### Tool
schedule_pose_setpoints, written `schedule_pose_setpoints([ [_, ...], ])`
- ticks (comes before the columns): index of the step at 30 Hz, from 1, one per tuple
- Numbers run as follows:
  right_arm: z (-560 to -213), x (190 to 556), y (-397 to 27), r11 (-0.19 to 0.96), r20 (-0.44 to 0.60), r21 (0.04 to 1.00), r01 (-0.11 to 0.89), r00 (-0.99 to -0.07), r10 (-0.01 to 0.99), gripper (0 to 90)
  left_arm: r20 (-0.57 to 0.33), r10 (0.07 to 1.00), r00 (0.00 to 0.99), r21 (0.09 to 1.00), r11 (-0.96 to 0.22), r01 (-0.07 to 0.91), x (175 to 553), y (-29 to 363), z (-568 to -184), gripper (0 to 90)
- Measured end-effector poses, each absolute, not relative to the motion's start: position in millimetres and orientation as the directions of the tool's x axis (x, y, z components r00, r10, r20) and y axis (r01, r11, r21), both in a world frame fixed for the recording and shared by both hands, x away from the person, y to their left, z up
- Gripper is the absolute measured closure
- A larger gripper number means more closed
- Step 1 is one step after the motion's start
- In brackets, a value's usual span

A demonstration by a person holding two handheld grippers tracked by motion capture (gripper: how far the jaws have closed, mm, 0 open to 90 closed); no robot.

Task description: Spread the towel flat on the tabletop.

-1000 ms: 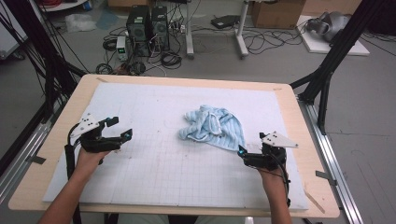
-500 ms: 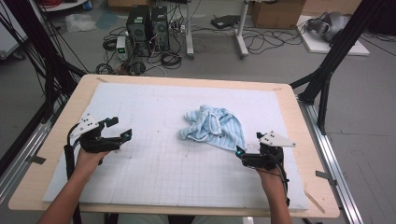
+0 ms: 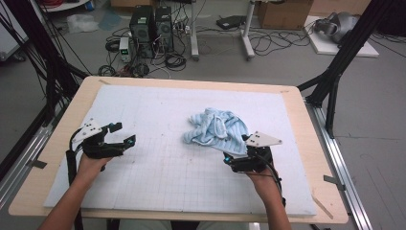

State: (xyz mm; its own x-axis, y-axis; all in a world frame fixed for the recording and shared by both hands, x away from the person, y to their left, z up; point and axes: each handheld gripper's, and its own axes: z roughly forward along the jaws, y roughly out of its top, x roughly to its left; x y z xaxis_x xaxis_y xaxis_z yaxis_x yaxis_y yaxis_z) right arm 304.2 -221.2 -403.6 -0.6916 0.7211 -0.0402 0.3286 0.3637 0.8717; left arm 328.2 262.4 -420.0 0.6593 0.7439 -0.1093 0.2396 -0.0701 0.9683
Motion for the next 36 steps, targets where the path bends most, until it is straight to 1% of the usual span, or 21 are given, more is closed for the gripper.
schedule_pose_setpoints([
  [2, -402, 308, -212, 0.386, -0.056, 0.867, 0.316, -0.707, 0.705, 6.8, -0.113, 0.743, 0.659, 0.967, -0.069, 0.243, 329, 262, -421, 17.7],
  [3, -402, 310, -207, 0.395, -0.06, 0.864, 0.313, -0.714, 0.698, 9.7, -0.114, 0.743, 0.66, 0.967, -0.068, 0.244, 329, 262, -421, 17.7],
  [4, -402, 310, -207, 0.395, -0.06, 0.864, 0.313, -0.714, 0.698, 9.7, -0.116, 0.741, 0.661, 0.967, -0.068, 0.247, 330, 262, -422, 17.7],
  [5, -401, 317, -199, 0.412, -0.07, 0.86, 0.302, -0.729, 0.681, 15.5, -0.121, 0.74, 0.661, 0.966, -0.065, 0.251, 330, 262, -422, 17.7],
  [9, -401, 332, -188, 0.434, -0.086, 0.848, 0.305, -0.727, 0.681, 15.6, -0.123, 0.737, 0.664, 0.964, -0.069, 0.255, 331, 261, -423, 17.8],
  [11, -403, 350, -177, 0.477, -0.121, 0.821, 0.313, -0.722, 0.681, 15.5, -0.12, 0.736, 0.666, 0.964, -0.073, 0.255, 332, 260, -424, 18.0],
  [12, -403, 350, -177, 0.477, -0.121, 0.821, 0.313, -0.722, 0.681, 15.5, -0.123, 0.737, 0.665, 0.964, -0.07, 0.256, 332, 260, -424, 18.0],
  [13, -406, 361, -170, 0.509, -0.146, 0.797, 0.324, -0.715, 0.684, 15.5, -0.122, 0.738, 0.663, 0.964, -0.071, 0.257, 332, 260, -424, 18.1],
  [17, -410, 377, -164, 0.538, -0.17, 0.771, 0.34, -0.705, 0.689, 15.5, -0.129, 0.739, 0.661, 0.962, -0.067, 0.263, 332, 262, -425, 18.3],
  [18, -413, 387, -161, 0.562, -0.199, 0.754, 0.341, -0.696, 0.69, 15.5, -0.128, 0.74, 0.66, 0.963, -0.067, 0.262, 333, 262, -425, 18.4],
  [21, -418, 397, -160, 0.566, -0.208, 0.742, 0.359, -0.68, 0.703, 15.5, -0.13, 0.74, 0.66, 0.962, -0.068, 0.266, 333, 263, -425, 18.5],
  [22, -424, 406, -159, 0.578, -0.218, 0.722, 0.379, -0.669, 0.711, 15.6, -0.133, 0.742, 0.657, 0.961, -0.065, 0.268, 333, 263, -426, 18.5],
  [25, -431, 415, -159, 0.581, -0.209, 0.704, 0.408, -0.663, 0.719, 16.3, -0.138, 0.739, 0.659, 0.96, -0.064, 0.272, 334, 263, -426, 18.6],
  [26, -436, 424, -158, 0.558, -0.166, 0.699, 0.447, -0.658, 0.735, 20.1, -0.134, 0.739, 0.66, 0.96, -0.069, 0.272, 334, 263, -426, 18.7],
  [27, -436, 424, -158, 0.558, -0.166, 0.699, 0.447, -0.658, 0.735, 20.1, -0.135, 0.74, 0.659, 0.959, -0.068, 0.274, 334, 262, -426, 18.7],
  [28, -437, 427, -157, 0.546, -0.139, 0.702, 0.457, -0.664, 0.735, 26.2, -0.137, 0.74, 0.658, 0.959, -0.068, 0.276, 334, 262, -427, 18.7],
  [29, -438, 431, -156, 0.534, -0.083, 0.701, 0.474, -0.689, 0.72, 40.3, -0.138, 0.74, 0.658, 0.958, -0.07, 0.279, 334, 263, -427, 18.7],
  [30, -438, 431, -156, 0.534, -0.083, 0.701, 0.474, -0.689, 0.72, 40.3, -0.141, 0.74, 0.657, 0.958, -0.066, 0.28, 334, 263, -427, 18.7],
  [31, -437, 432, -156, 0.528, -0.059, 0.701, 0.479, -0.699, 0.712, 47.9, -0.145, 0.743, 0.654, 0.958, -0.06, 0.281, 334, 263, -427, 18.8],
  [32, -436, 430, -154, 0.522, -0.033, 0.697, 0.493, -0.704, 0.709, 58.4, -0.143, 0.745, 0.652, 0.958, -0.062, 0.281, 334, 264, -427, 18.9],
  [36, -433, 424, -151, 0.533, -0.023, 0.692, 0.488, -0.722, 0.691, 62.4, -0.158, 0.749, 0.644, 0.958, -0.043, 0.285, 335, 267, -427, 19.1],
])
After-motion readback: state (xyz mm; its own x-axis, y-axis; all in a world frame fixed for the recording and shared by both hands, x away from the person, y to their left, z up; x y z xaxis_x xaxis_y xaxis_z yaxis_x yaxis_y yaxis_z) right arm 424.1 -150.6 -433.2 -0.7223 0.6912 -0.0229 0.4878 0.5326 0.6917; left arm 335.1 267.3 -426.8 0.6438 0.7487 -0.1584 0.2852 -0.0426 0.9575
